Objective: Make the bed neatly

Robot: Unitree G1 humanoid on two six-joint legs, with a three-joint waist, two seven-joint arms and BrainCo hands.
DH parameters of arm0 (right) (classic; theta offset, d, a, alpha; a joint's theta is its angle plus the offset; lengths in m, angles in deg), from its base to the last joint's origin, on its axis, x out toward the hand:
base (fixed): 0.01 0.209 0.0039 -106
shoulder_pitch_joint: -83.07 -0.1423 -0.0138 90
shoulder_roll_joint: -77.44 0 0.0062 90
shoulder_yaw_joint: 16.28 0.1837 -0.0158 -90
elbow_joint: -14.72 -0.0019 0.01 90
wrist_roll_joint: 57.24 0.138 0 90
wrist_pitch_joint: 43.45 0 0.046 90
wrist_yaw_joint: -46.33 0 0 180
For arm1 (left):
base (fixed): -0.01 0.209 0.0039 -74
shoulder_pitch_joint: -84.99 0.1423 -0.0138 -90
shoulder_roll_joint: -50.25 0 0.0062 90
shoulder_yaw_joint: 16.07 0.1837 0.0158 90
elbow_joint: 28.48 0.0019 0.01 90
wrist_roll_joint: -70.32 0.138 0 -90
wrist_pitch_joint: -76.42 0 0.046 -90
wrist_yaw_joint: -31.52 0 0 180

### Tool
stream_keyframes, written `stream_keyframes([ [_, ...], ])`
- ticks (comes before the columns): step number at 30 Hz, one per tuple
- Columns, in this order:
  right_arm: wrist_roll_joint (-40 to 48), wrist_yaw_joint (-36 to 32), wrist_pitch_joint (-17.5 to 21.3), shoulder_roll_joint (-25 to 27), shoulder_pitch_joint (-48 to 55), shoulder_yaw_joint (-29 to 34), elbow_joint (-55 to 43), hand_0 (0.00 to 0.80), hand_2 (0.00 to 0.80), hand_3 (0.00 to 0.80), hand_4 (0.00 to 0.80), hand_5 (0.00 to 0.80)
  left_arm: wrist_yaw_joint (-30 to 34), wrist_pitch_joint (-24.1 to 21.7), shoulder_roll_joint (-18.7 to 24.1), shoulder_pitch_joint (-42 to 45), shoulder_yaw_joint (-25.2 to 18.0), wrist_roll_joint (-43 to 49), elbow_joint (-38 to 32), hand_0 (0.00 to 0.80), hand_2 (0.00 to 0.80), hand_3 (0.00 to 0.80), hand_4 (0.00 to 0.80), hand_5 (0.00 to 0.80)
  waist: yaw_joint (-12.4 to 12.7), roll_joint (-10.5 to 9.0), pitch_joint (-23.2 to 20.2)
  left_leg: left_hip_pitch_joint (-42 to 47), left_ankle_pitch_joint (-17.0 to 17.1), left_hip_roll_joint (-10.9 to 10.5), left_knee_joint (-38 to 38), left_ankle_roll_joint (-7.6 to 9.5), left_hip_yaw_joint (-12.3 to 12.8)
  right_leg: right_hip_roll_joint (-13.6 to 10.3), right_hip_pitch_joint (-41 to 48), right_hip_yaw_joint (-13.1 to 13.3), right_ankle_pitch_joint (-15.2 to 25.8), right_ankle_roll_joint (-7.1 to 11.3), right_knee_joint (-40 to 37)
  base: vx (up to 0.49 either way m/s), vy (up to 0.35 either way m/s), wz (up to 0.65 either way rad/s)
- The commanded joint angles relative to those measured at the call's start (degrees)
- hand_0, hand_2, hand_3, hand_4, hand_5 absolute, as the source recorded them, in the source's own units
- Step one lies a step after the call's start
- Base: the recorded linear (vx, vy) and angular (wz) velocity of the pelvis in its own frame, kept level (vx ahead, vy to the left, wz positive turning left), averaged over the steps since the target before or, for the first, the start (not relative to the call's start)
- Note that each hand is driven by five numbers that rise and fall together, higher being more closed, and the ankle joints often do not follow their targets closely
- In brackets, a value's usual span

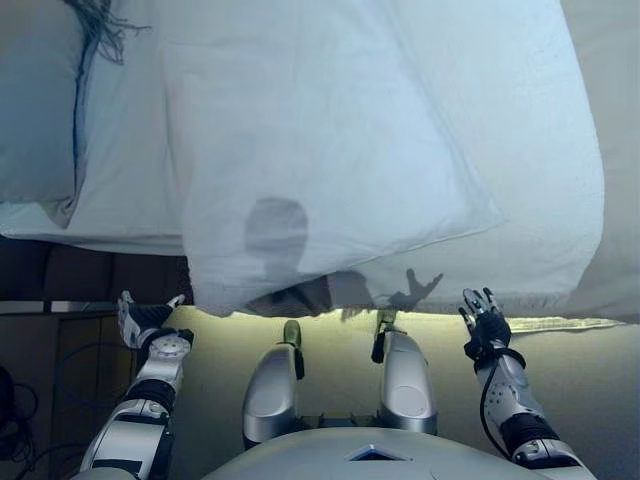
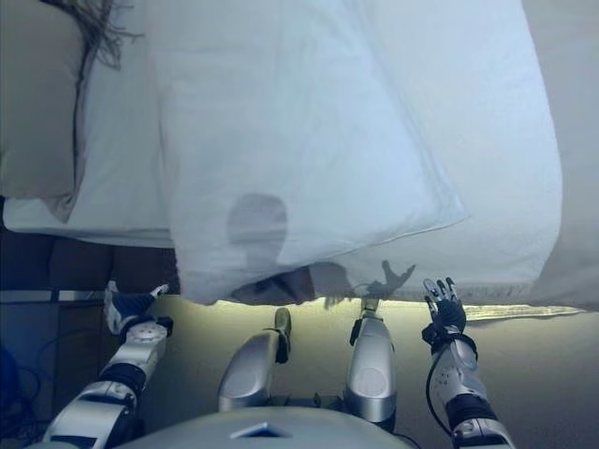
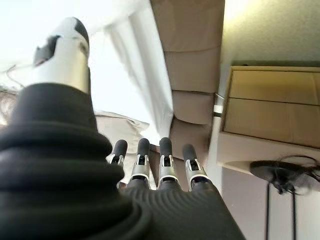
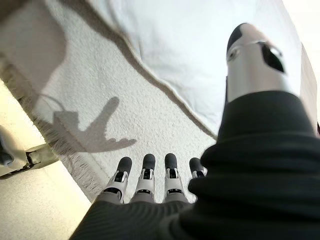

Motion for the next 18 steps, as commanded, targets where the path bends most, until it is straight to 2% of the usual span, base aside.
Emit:
stream_keyframes([
  [1,-0.7,0.2,0.7,-1.9,2.7,2.0,-3.6,0.000,0.000,0.000,0.000,0.000,-1.7,-0.3,3.4,0.1,0.6,-0.3,-0.1,0.000,0.000,0.000,0.000,0.000,1.3,-2.90,-0.7,-2.3,7.9,0.8,-4.2,0.84,-0.7,-5.5,3.7,3.2,-1.9,6.30,1.9,-0.022,-0.045,0.00],
  [5,-0.7,1.9,0.4,-2.5,1.7,0.8,-5.0,0.000,0.000,0.000,0.000,0.000,-2.5,-5.2,2.7,0.5,1.2,1.5,0.9,0.000,0.000,0.000,0.000,0.000,1.0,-3.36,0.2,-3.0,7.9,1.1,-3.4,0.78,-0.7,-5.3,3.3,3.5,-1.9,6.07,2.1,-0.007,-0.040,-0.01],
  [10,-0.2,2.3,0.4,-2.0,1.3,0.3,-6.3,0.000,0.000,0.000,0.000,0.000,-6.3,-7.4,3.0,-1.8,3.7,9.8,-6.4,0.000,0.000,0.000,0.000,0.000,0.7,-3.63,2.1,-5.6,7.8,1.2,-1.8,0.78,-0.3,-5.3,0.1,4.3,-2.0,6.13,4.3,-0.079,-0.023,-0.01],
  [14,1.6,2.0,1.6,-1.5,-0.4,-1.0,-6.4,0.000,0.000,0.000,0.000,0.000,-10.4,-8.8,3.7,-6.6,8.9,22.7,-13.3,0.000,0.000,0.000,0.000,0.000,0.4,-3.95,4.6,-9.1,8.1,1.1,-0.2,0.78,-0.1,-5.1,-3.1,4.7,-1.9,6.26,5.7,-0.135,-0.043,-0.02],
  [18,2.8,1.8,2.2,-1.2,-2.4,-2.6,-5.7,0.000,0.000,0.000,0.000,0.000,-9.4,-9.7,3.6,-13.5,14.6,27.1,-17.4,0.000,0.000,0.000,0.000,0.000,-0.6,-4.33,7.1,-12.0,8.5,0.8,0.8,0.85,0.3,-4.7,-6.0,5.3,-1.3,6.53,6.5,-0.108,-0.032,-0.09],
])
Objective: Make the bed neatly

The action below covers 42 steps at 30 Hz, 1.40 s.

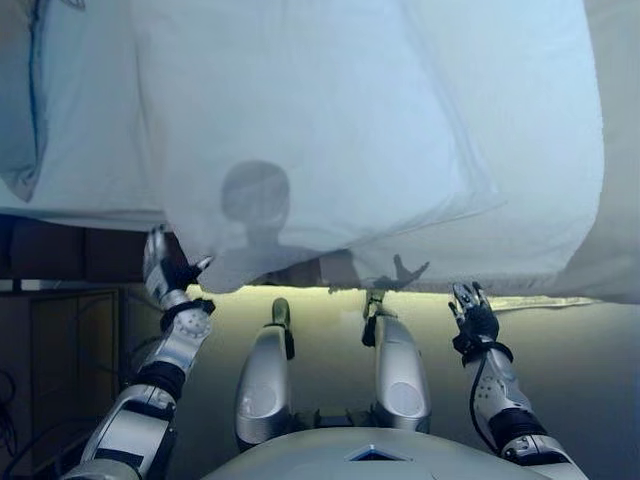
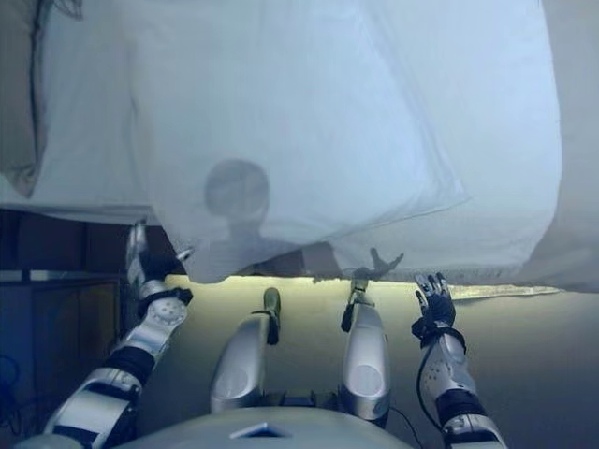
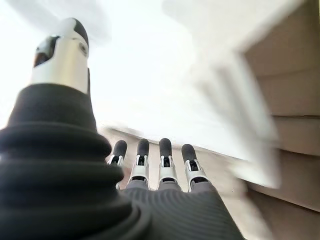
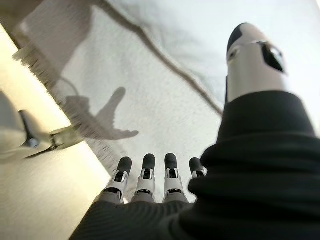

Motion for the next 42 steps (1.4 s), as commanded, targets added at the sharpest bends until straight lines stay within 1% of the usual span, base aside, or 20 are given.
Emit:
stream_keyframes([
  [1,2.3,-0.4,2.7,1.1,0.6,-1.9,-3.4,0.000,0.000,0.000,0.000,0.000,-1.5,-2.9,1.4,-5.2,1.2,6.1,-2.9,0.000,0.000,0.000,0.000,0.000,-0.7,-0.50,0.6,-3.4,8.3,0.1,-3.3,0.44,-1.3,-4.5,2.1,4.5,-2.2,6.27,4.7,-0.081,-0.021,-0.04],
  [3,2.6,0.0,2.8,1.3,-0.1,-2.4,-3.3,0.000,0.000,0.000,0.000,0.000,-1.7,-2.6,1.3,-7.6,3.4,9.5,-4.3,0.000,0.000,0.000,0.000,0.000,-1.1,-0.77,1.7,-4.9,8.4,0.1,-2.5,0.46,-1.2,-4.3,0.7,4.7,-1.9,6.41,4.9,-0.077,-0.025,-0.07],
  [6,2.4,1.6,2.7,1.1,-0.7,-3.5,-5.3,0.000,0.000,0.000,0.000,0.000,-2.8,-0.6,1.1,-11.0,6.0,12.7,-6.1,0.000,0.000,0.000,0.000,0.000,-2.1,-1.42,3.4,-7.2,8.2,0.3,-1.1,0.59,-0.7,-3.6,-1.7,5.2,-1.4,6.50,5.6,-0.092,-0.027,-0.23],
  [8,2.2,2.4,2.5,1.1,-0.7,-3.7,-6.8,0.000,0.000,0.000,0.000,0.000,-2.8,0.3,1.6,-13.1,7.0,14.9,-6.8,0.000,0.000,0.000,0.000,0.000,-2.9,-1.82,4.6,-9.2,8.0,0.4,0.2,0.71,-0.4,-3.0,-3.6,5.8,-1.2,6.42,6.6,-0.092,-0.028,-0.24],
  [10,1.9,2.3,2.5,1.2,-0.3,-3.8,-7.4,0.000,0.000,0.000,0.000,0.000,-2.6,0.9,2.1,-14.4,7.8,17.0,-7.0,0.000,0.000,0.000,0.000,0.000,-3.7,-1.95,4.6,-11.2,8.1,0.5,1.0,0.83,-0.1,-2.6,-5.8,6.2,-1.2,6.34,7.3,-0.056,-0.011,-0.07],
  [11,1.7,2.2,2.6,1.5,-0.2,-3.9,-7.9,0.000,0.000,0.000,0.000,0.000,-2.4,1.9,2.4,-15.3,8.4,18.2,-7.1,0.000,0.000,0.000,0.000,0.000,-4.2,-1.92,4.6,-12.6,8.4,0.5,1.2,0.82,0.1,-2.3,-7.2,6.5,-1.3,6.29,7.6,-0.067,0.021,-0.09],
  [15,2.9,1.0,3.1,3.0,-1.0,-4.6,-8.1,0.000,0.000,0.000,0.000,0.000,-2.7,5.8,3.0,-19.6,10.9,19.5,-4.6,0.000,0.000,0.000,0.000,0.000,-5.7,-1.56,4.6,-16.3,9.3,0.5,1.3,0.74,0.4,-1.6,-11.6,7.8,-1.2,5.73,8.0,-0.067,0.031,-0.11],
  [18,3.4,1.3,3.1,3.7,-1.0,-5.1,-9.2,0.000,0.000,0.000,0.000,0.000,-3.5,7.3,3.4,-21.1,11.2,19.9,-2.0,0.000,0.000,0.000,0.000,0.000,-6.2,-1.40,4.6,-18.2,9.5,0.2,1.9,0.73,0.2,-1.3,-14.0,8.7,-1.4,5.45,8.9,-0.031,0.031,-0.13],
  [21,4.1,1.6,3.6,4.2,-1.1,-5.6,-9.5,0.000,0.000,0.000,0.000,0.000,-2.8,6.8,4.0,-22.4,11.5,21.7,0.2,0.000,0.000,0.000,0.000,0.000,-6.5,-1.31,4.6,-20.1,9.3,0.5,3.2,0.75,0.1,-1.3,-16.2,9.4,-1.6,5.24,10.3,-0.015,0.017,-0.02],
  [22,4.7,1.6,4.0,4.6,-1.5,-5.9,-9.5,0.000,0.000,0.000,0.000,0.000,-1.7,6.1,4.3,-23.7,12.2,23.0,1.3,0.000,0.000,0.000,0.000,0.000,-6.7,-1.26,4.6,-21.3,9.4,0.7,3.8,0.72,0.1,-1.2,-17.5,9.7,-1.7,5.11,11.1,-0.015,0.019,-0.16],
  [25,5.3,1.8,5.3,5.0,-2.4,-6.6,-9.7,0.000,0.000,0.000,0.000,0.000,-1.7,5.8,4.9,-26.2,13.6,24.0,3.1,0.000,0.000,0.000,0.000,0.000,-6.9,-1.18,4.6,-23.2,9.9,0.9,4.0,0.56,-0.1,-1.3,-19.6,10.3,-1.5,5.09,11.4,-0.005,0.007,-0.03],
  [31,6.4,2.0,8.4,4.7,-4.6,-8.0,-10.8,0.000,0.000,0.000,0.000,0.000,-1.7,7.6,4.9,-29.4,15.1,24.3,5.6,0.000,0.000,0.000,0.000,0.000,-6.6,-1.74,4.6,-26.6,11.3,0.7,2.2,0.37,-0.4,-1.1,-22.8,10.0,-0.2,5.45,9.5,-0.043,-0.022,0.02],
  [32,6.6,2.5,8.6,4.6,-4.8,-8.3,-11.6,0.000,0.000,0.000,0.000,0.000,-1.3,8.1,4.9,-29.8,15.5,23.6,6.6,0.154,0.154,0.154,0.154,0.154,-6.7,-1.94,4.6,-27.2,11.3,0.7,2.2,0.37,-0.4,-1.0,-23.4,9.9,-0.1,5.51,9.5,0.000,0.000,0.00],
  [33,6.5,2.9,8.7,4.5,-4.8,-8.4,-12.1,0.000,0.000,0.000,0.000,0.000,-1.2,8.5,4.9,-29.9,15.6,23.0,6.9,0.483,0.483,0.483,0.483,0.483,-6.7,-2.04,4.6,-27.5,11.4,0.7,2.2,0.37,-0.4,-1.0,-23.7,9.9,-0.1,5.51,9.6,-0.017,0.010,-0.04],
  [34,6.3,3.3,8.8,4.4,-4.8,-8.5,-12.5,0.000,0.000,0.000,0.000,0.000,-0.9,8.7,4.8,-30.0,15.6,22.5,7.1,0.715,0.715,0.715,0.715,0.715,-6.8,-2.11,4.6,-27.7,11.4,0.6,2.3,0.38,-0.4,-1.0,-23.9,9.9,-0.1,5.51,9.6,-0.008,0.017,-0.04],
  [35,6.0,3.9,8.7,4.2,-5.0,-8.7,-13.0,0.000,0.000,0.000,0.000,0.000,-0.9,8.6,4.5,-30.1,15.6,22.2,7.6,0.800,0.800,0.800,0.800,0.800,-6.8,-2.18,4.6,-28.2,11.3,0.6,2.6,0.44,-0.4,-1.0,-24.3,10.0,0.0,5.47,9.8,0.000,0.000,0.00],
  [38,5.8,4.5,8.5,4.0,-4.9,-8.6,-13.7,0.000,0.000,0.000,0.000,0.000,-0.5,8.2,4.2,-29.8,15.2,22.8,7.4,0.800,0.800,0.800,0.800,0.800,-6.8,-2.08,4.6,-28.6,10.9,0.5,3.2,0.65,-0.4,-1.2,-24.8,10.2,-0.1,5.50,10.1,0.032,0.020,0.06],
  [39,5.8,4.5,8.5,4.1,-4.2,-8.9,-13.7,0.000,0.000,0.000,0.000,0.000,-0.5,8.2,4.0,-29.1,15.4,22.7,7.3,0.800,0.800,0.800,0.800,0.800,-6.6,-1.99,4.6,-27.2,9.0,0.6,3.9,0.37,-0.7,-1.1,-23.5,10.2,-1.8,5.87,10.9,0.089,0.017,-0.03],
  [42,5.6,4.7,8.6,4.1,-4.0,-9.0,-14.2,0.000,0.000,0.000,0.000,0.000,-0.5,8.4,3.9,-29.2,15.3,22.3,6.9,0.800,0.800,0.800,0.800,0.800,-6.6,-1.82,4.6,-27.3,8.7,0.5,4.4,0.48,-0.7,-1.3,-23.6,10.2,-1.9,5.88,11.3,0.031,0.017,-0.07],
])
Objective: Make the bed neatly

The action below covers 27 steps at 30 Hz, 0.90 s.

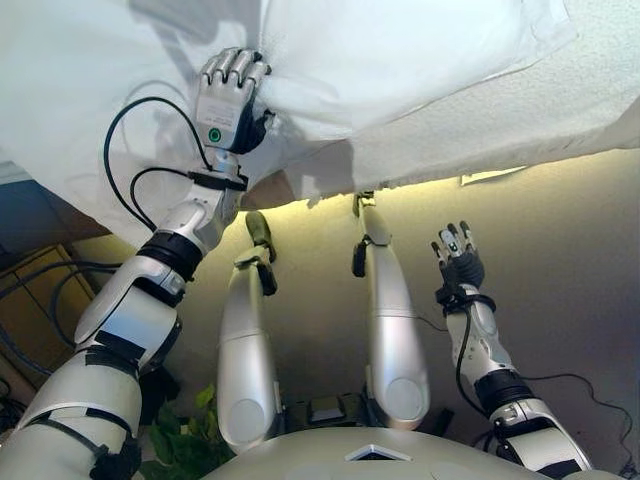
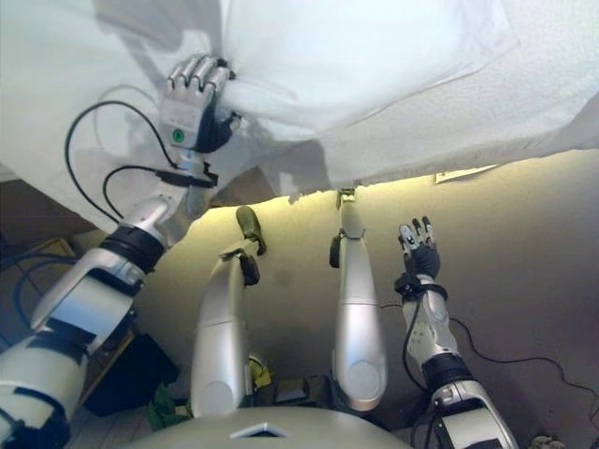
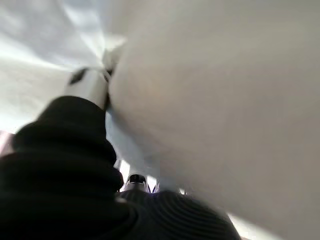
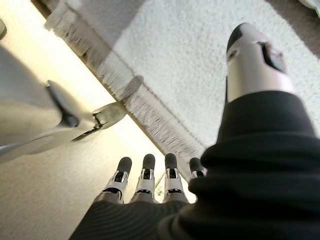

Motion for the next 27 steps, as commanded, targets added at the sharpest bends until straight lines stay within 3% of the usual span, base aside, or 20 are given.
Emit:
stream_keyframes([
  [1,0.5,0.9,2.2,3.4,2.8,-0.4,-4.6,0.000,0.000,0.000,0.000,0.000,1.4,-0.3,-0.1,1.9,-1.0,0.4,1.4,0.800,0.800,0.800,0.800,0.800,0.0,1.05,0.5,-3.2,11.9,1.1,-6.0,-0.43,-5.2,-2.9,1.5,0.9,-7.5,5.56,9.1,0.000,0.000,0.00],
  [6,0.7,0.3,2.5,3.1,3.4,-0.2,-4.0,0.000,0.000,0.000,0.000,0.000,1.4,-1.0,0.1,2.6,-1.6,1.1,1.3,0.800,0.800,0.800,0.800,0.800,0.3,1.26,0.5,-2.1,11.6,1.1,-6.0,-0.25,-5.4,-3.0,2.5,0.8,-7.9,5.40,9.5,-0.012,0.001,-0.02],
  [8,0.8,0.1,2.5,3.1,3.3,0.2,-4.2,0.000,0.000,0.000,0.000,0.000,1.5,-0.9,0.4,2.6,-1.9,1.5,0.9,0.800,0.800,0.800,0.800,0.800,0.2,1.23,0.5,-2.8,13.4,0.8,-6.7,0.05,-5.2,-3.1,1.8,0.7,-6.1,5.01,8.7,-0.064,-0.004,-0.04],
  [23,-0.1,-3.3,0.3,3.5,6.3,5.0,2.2,0.000,0.000,0.000,0.000,0.000,7.2,-7.3,7.9,16.2,-7.9,-1.1,1.4,0.800,0.800,0.800,0.800,0.800,2.8,2.77,0.5,18.2,12.9,0.6,-13.5,-0.80,-5.2,-5.9,23.2,-2.6,-6.9,5.27,3.2,0.063,0.022,-0.02],
  [27,-0.1,-4.9,0.1,3.5,7.2,6.7,5.1,0.000,0.000,0.000,0.000,0.000,9.1,-8.1,8.8,21.4,-9.4,-1.6,0.2,0.800,0.800,0.800,0.800,0.800,4.0,3.51,-2.2,21.8,12.3,0.2,-15.3,-0.69,-5.4,-6.9,27.1,-3.5,-7.0,5.54,1.3,0.116,0.026,0.03],
])
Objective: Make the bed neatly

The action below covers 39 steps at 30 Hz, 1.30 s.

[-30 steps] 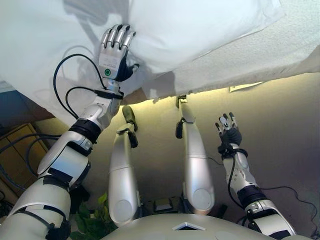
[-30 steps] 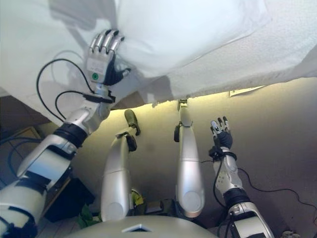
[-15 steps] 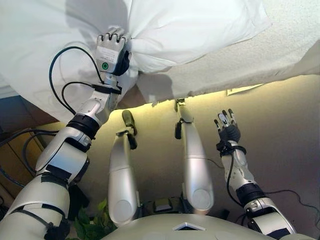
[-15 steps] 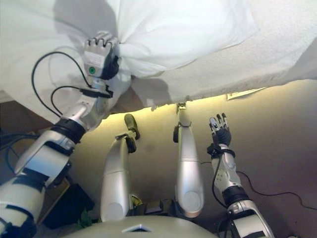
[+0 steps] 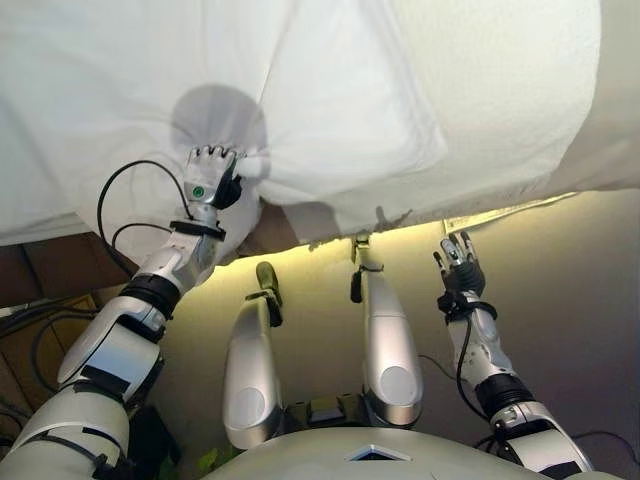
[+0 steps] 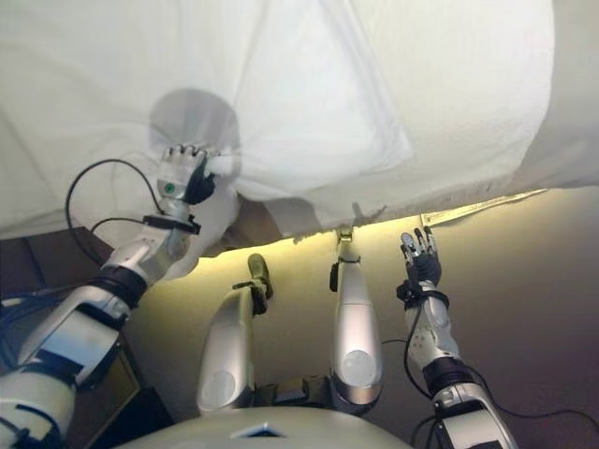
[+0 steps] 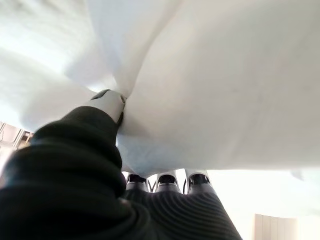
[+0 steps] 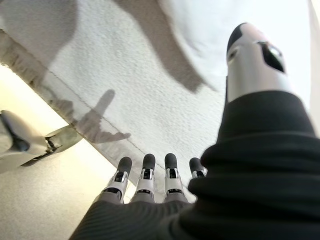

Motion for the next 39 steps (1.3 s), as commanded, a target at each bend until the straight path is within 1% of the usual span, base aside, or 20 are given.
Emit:
stream_keyframes([
  [1,0.1,-2.6,0.6,3.6,5.1,4.6,-0.7,0.000,0.000,0.000,0.000,0.000,0.8,-0.6,3.7,6.0,-5.9,-1.5,-1.6,0.800,0.800,0.800,0.800,0.800,2.6,2.83,-3.1,-2.3,11.6,0.2,-7.2,-0.30,-4.9,-5.3,5.0,0.7,-4.4,5.64,4.0,0.090,0.035,0.08],
  [4,-0.2,-3.2,0.2,3.8,5.3,5.4,0.5,0.000,0.000,0.000,0.000,0.000,1.8,-0.5,4.0,8.4,-6.4,-1.4,-1.3,0.800,0.800,0.800,0.800,0.800,2.9,3.12,-5.0,-0.4,11.8,0.0,-8.7,-0.32,-5.0,-5.7,7.0,0.2,-4.2,5.73,2.5,0.096,0.050,0.10],
  [7,-0.4,-4.3,-0.2,4.3,5.4,6.7,2.1,0.000,0.000,0.000,0.000,0.000,3.2,-1.2,5.5,10.8,-7.2,-0.5,-1.2,0.800,0.800,0.800,0.800,0.800,3.5,3.53,-6.7,1.8,11.5,0.0,-10.1,-0.39,-5.0,-6.0,9.6,-0.3,-4.0,5.77,0.8,0.098,0.044,0.04],
  [9,-0.7,-5.2,-0.2,4.6,6.0,8.3,3.7,0.000,0.000,0.000,0.000,0.000,5.4,-2.1,8.0,13.3,-8.7,-0.5,-2.3,0.800,0.800,0.800,0.800,0.800,4.3,3.97,-8.4,3.6,11.4,-0.1,-11.4,-0.48,-5.0,-6.2,11.5,-0.8,-3.7,6.05,-0.7,0.103,0.043,0.02],
  [14,-0.4,-7.3,-0.6,6.0,6.7,11.1,6.0,0.000,0.000,0.000,0.000,0.000,9.6,-2.8,12.3,17.5,-11.1,-0.7,-4.9,0.800,0.800,0.800,0.800,0.800,5.3,4.83,-10.2,5.6,10.9,-0.3,-12.8,-0.71,-5.3,-6.6,14.1,-1.7,-3.7,6.51,-2.5,0.053,0.053,0.07],
  [16,-0.6,-7.5,-0.8,6.3,6.8,11.6,6.5,0.000,0.000,0.000,0.000,0.000,10.7,-3.1,13.2,18.7,-11.6,-0.5,-5.4,0.800,0.800,0.800,0.800,0.800,5.5,5.19,-10.7,6.1,10.9,-0.3,-13.2,-0.72,-5.5,-6.7,14.8,-1.9,-3.8,6.62,-2.8,0.051,0.061,0.09],
  [20,-0.7,-8.1,-1.0,7.2,7.7,13.0,8.5,0.000,0.000,0.000,0.000,0.000,14.7,-2.7,15.8,21.9,-13.0,0.1,-7.5,0.800,0.800,0.800,0.800,0.800,6.8,6.23,-12.8,8.6,11.4,-0.4,-15.8,-0.92,-6.3,-6.9,18.1,-3.3,-3.8,6.93,-4.8,0.094,0.064,0.07],
  [22,-0.8,-9.0,-0.8,7.3,7.9,13.7,9.2,0.000,0.000,0.000,0.000,0.000,16.4,-1.7,16.8,23.1,-14.0,0.2,-8.1,0.800,0.800,0.800,0.800,0.800,7.2,6.47,-13.3,9.3,11.5,-0.4,-16.5,-0.99,-6.5,-7.0,18.9,-3.8,-3.7,7.06,-5.3,0.044,0.038,0.14],
  [24,-0.9,-9.7,-0.6,7.4,8.1,14.3,9.7,0.000,0.000,0.000,0.000,0.000,17.6,-1.8,17.7,24.4,-15.4,0.6,-7.8,0.800,0.800,0.800,0.800,0.800,7.7,6.60,-13.6,9.4,11.3,-0.5,-16.3,-0.98,-6.9,-7.2,19.1,-3.9,-3.8,7.21,-5.1,0.041,0.028,0.12],
  [27,-1.3,-9.6,-1.1,7.6,8.1,14.7,10.1,0.000,0.000,0.000,0.000,0.000,18.9,-2.5,18.5,25.7,-16.6,1.5,-7.6,0.800,0.800,0.800,0.800,0.800,8.2,6.71,-13.9,9.6,11.0,-0.5,-16.1,-0.95,-7.2,-7.3,19.4,-3.9,-4.1,7.41,-4.8,0.050,0.026,0.10],
  [30,-1.5,-9.5,-1.1,8.0,7.7,14.8,11.0,0.000,0.000,0.000,0.000,0.000,19.6,-2.5,18.9,26.5,-16.1,3.4,-8.1,0.800,0.800,0.800,0.800,0.800,8.5,6.93,-14.2,9.9,11.2,-0.6,-16.6,-1.09,-7.6,-7.0,20.2,-4.2,-4.2,7.61,-5.7,0.032,0.043,0.06],
  [33,-1.8,-9.7,-1.0,8.1,7.6,15.1,11.5,0.000,0.000,0.000,0.000,0.000,19.7,-1.7,19.1,27.0,-16.1,2.5,-8.2,0.800,0.800,0.800,0.800,0.800,8.7,6.94,-14.5,10.5,11.1,-0.7,-17.2,-1.18,-7.9,-6.6,21.0,-4.3,-4.0,7.67,-6.9,0.018,0.032,0.01],
  [35,-1.7,-10.2,-0.8,8.0,7.9,15.5,12.1,0.000,0.000,0.000,0.000,0.000,19.6,-2.5,19.5,27.4,-17.3,1.3,-7.5,0.800,0.800,0.800,0.800,0.800,8.9,6.61,-14.7,10.6,10.8,-0.5,-17.0,-1.13,-8.0,-6.7,21.0,-4.4,-3.8,7.68,-6.7,0.018,-0.011,0.00],
  [39,-1.8,-10.4,-1.1,7.2,8.0,15.6,12.1,0.000,0.000,0.000,0.000,0.000,19.2,-3.8,19.2,27.9,-17.6,1.9,-7.8,0.800,0.800,0.800,0.800,0.800,9.4,5.88,-14.6,10.0,10.5,-0.3,-15.8,-0.97,-8.1,-7.0,20.5,-4.3,-3.8,7.78,-5.5,0.028,-0.036,0.05],
])
